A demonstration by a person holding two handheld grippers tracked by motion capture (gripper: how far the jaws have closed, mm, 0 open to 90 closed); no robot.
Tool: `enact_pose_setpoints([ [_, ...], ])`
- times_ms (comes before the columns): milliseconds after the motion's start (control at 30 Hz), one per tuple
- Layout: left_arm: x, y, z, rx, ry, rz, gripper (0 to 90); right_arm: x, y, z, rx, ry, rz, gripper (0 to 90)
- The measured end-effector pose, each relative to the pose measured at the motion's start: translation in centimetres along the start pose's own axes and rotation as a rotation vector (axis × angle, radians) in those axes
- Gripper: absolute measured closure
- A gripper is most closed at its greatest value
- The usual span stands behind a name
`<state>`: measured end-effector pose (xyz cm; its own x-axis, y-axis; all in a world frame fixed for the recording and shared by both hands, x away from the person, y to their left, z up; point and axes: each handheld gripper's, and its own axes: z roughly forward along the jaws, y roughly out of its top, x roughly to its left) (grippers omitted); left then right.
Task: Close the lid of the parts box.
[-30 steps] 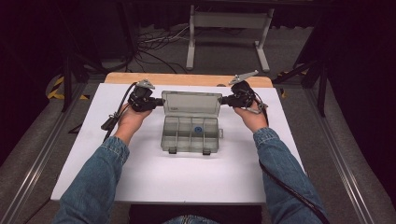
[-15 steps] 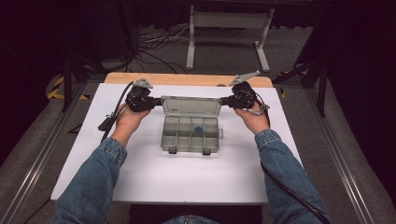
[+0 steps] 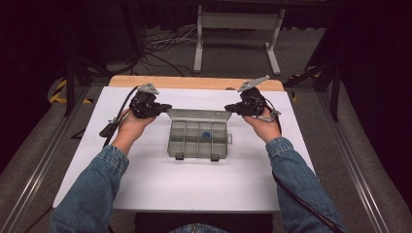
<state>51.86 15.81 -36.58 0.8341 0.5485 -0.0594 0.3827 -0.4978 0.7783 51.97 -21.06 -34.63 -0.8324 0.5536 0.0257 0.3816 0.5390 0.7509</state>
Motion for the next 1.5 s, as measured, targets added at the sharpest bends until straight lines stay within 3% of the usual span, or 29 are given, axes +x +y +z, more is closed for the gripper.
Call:
enact_pose_setpoints([
  [267,-0.4,0.0,-0.5,0.023,-0.025,0.02,89.8,1.0,-0.1,-0.3,0.023,0.034,-0.018,90.0],
  [767,-2.0,-0.7,-0.7,0.094,-0.12,0.067,89.8,2.4,-0.3,-0.6,0.088,0.082,-0.044,90.0],
  [933,-2.3,-1.2,-0.6,0.127,-0.149,0.077,89.8,3.4,-0.5,-0.3,0.145,0.096,-0.063,90.0],
  [1500,-3.5,-2.1,-0.2,0.215,-0.212,0.127,89.7,5.0,-1.4,0.8,0.256,0.141,-0.078,90.0],
])
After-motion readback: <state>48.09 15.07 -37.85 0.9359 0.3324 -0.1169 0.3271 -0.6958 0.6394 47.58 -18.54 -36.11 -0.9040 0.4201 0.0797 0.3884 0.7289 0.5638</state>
